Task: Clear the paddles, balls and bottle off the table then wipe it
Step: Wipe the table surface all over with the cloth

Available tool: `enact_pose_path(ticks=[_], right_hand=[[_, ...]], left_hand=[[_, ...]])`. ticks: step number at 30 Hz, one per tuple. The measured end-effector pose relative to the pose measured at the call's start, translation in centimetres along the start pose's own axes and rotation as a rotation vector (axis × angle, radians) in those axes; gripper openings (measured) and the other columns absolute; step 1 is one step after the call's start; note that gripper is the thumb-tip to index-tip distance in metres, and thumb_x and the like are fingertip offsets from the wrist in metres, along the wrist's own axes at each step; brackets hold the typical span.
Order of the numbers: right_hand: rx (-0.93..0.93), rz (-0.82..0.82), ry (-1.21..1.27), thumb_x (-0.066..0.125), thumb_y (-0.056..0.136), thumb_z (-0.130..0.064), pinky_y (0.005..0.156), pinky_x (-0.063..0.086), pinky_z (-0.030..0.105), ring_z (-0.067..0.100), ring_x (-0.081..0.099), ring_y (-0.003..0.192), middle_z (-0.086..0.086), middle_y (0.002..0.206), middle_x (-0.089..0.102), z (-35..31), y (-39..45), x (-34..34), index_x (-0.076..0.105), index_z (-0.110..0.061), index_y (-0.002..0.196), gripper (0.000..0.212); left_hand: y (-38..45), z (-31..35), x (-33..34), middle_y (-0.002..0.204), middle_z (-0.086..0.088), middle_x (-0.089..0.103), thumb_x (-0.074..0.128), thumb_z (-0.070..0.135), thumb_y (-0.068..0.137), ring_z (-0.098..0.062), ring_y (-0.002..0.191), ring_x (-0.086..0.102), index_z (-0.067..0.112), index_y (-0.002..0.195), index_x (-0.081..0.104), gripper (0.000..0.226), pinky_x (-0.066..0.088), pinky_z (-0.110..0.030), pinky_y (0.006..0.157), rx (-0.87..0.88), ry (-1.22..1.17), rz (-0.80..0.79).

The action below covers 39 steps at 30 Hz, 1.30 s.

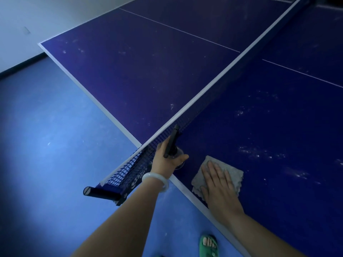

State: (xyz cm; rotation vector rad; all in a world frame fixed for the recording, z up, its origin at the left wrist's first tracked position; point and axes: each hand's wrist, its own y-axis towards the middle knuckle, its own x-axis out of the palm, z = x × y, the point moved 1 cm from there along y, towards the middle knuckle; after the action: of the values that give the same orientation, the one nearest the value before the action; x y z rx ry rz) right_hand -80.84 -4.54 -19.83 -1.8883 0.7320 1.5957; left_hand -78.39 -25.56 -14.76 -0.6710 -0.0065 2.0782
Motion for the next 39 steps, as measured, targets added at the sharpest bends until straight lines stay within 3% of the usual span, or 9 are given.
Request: enact_pose_path(ticks=[4, 8, 12, 17, 22, 25, 29, 34, 39], right_hand=[[-0.032, -0.022, 0.002, 0.02, 0.098, -0.036, 0.116, 0.014, 0.046, 0.025, 0.021, 0.148, 0.009, 0.16, 0.023, 0.0, -0.2, -0.1, 0.028, -0.008, 0.151, 0.061], [-0.037, -0.019, -0.024, 0.024, 0.097, -0.035, 0.115, 0.018, 0.046, 0.024, 0.025, 0.147, 0.008, 0.158, 0.03, -0.4, -1.2, 0.0, 0.035, -0.008, 0.149, 0.059], [0.006, -0.021, -0.015, 0.028, 0.096, -0.032, 0.114, 0.019, 0.045, 0.024, 0.028, 0.146, 0.009, 0.157, 0.031, -0.2, -3.5, 0.0, 0.037, -0.007, 0.148, 0.058], [-0.03, -0.033, -0.056, 0.015, 0.105, -0.036, 0.116, 0.019, 0.044, 0.021, 0.025, 0.146, 0.006, 0.16, 0.024, 3.5, -7.4, 0.0, 0.031, -0.007, 0.15, 0.056], [0.418, 0.008, -0.073, -0.019, 0.093, -0.043, 0.122, 0.006, 0.045, 0.021, 0.001, 0.151, 0.008, 0.163, 0.004, 6.7, -7.4, -0.2, 0.007, -0.011, 0.155, 0.074], [0.314, 0.032, -0.042, 0.014, 0.099, -0.038, 0.117, 0.021, 0.048, 0.026, 0.019, 0.149, 0.01, 0.16, 0.023, 3.3, -7.1, 0.3, 0.028, -0.009, 0.152, 0.062], [-0.002, -0.009, -0.061, 0.026, 0.102, -0.036, 0.118, 0.015, 0.043, 0.018, 0.016, 0.15, 0.002, 0.162, 0.02, 6.2, -7.1, 0.3, 0.023, -0.018, 0.154, 0.055], [0.567, 0.016, -0.029, 0.007, 0.102, -0.039, 0.123, 0.004, 0.045, 0.023, 0.002, 0.152, 0.008, 0.164, 0.005, 13.9, -9.0, -0.7, 0.007, -0.009, 0.155, 0.061], [0.352, 0.024, -0.008, 0.019, 0.102, -0.036, 0.118, 0.02, 0.051, 0.026, 0.015, 0.15, 0.011, 0.162, 0.019, 8.1, -7.0, 0.1, 0.023, -0.007, 0.153, 0.059]], left_hand=[[-3.6, -0.3, -1.3, 0.146, 0.0, 0.026, 0.085, 0.02, 0.073, -0.019, 0.133, 0.034, 0.024, 0.151, 0.026, 0.098, 0.035, -0.04, 0.112, -0.148, -0.069, 0.013], [-9.6, -2.4, -0.3, 0.133, 0.005, 0.034, 0.074, 0.013, 0.083, -0.013, 0.13, 0.032, 0.019, 0.141, 0.039, 0.068, 0.03, -0.013, 0.103, -0.005, 0.037, 0.158], [-11.2, -3.1, 1.9, 0.126, 0.002, 0.045, 0.067, 0.008, 0.087, -0.014, 0.121, 0.041, 0.011, 0.13, 0.051, 0.045, 0.035, -0.029, 0.107, 0.298, 0.268, -0.018], [-8.3, -2.0, 4.8, 0.148, -0.004, 0.037, 0.054, 0.019, 0.096, -0.02, 0.141, 0.029, 0.008, 0.141, 0.045, 0.047, 0.018, -0.026, 0.119, 0.503, 0.489, -0.153], [-4.5, -1.7, 8.2, 0.162, -0.005, 0.011, 0.035, 0.038, 0.103, -0.021, 0.15, 0.001, 0.01, 0.154, 0.018, 0.06, -0.01, -0.028, 0.118, 0.571, 0.765, -0.157], [-3.4, -2.0, 9.8, 0.163, -0.006, 0.007, 0.026, 0.044, 0.104, -0.021, 0.151, -0.001, 0.009, 0.155, 0.014, 0.063, -0.011, -0.031, 0.12, 0.488, 0.826, -0.141], [-3.5, -2.9, 10.9, 0.161, -0.007, 0.018, 0.032, 0.04, 0.103, -0.022, 0.151, 0.007, 0.008, 0.153, 0.024, 0.059, -0.005, -0.034, 0.122, 0.442, 0.8, -0.055], [-3.7, -2.5, 11.3, 0.154, -0.007, 0.036, 0.04, 0.035, 0.101, -0.023, 0.147, 0.023, 0.007, 0.145, 0.04, 0.052, 0.011, -0.039, 0.123, 0.434, 0.778, 0.027], [-3.8, -2.4, 11.4, 0.149, -0.01, 0.044, 0.031, 0.036, 0.1, -0.026, 0.143, 0.032, 0.005, 0.14, 0.048, 0.053, 0.022, -0.042, 0.12, 0.423, 0.821, 0.05]])
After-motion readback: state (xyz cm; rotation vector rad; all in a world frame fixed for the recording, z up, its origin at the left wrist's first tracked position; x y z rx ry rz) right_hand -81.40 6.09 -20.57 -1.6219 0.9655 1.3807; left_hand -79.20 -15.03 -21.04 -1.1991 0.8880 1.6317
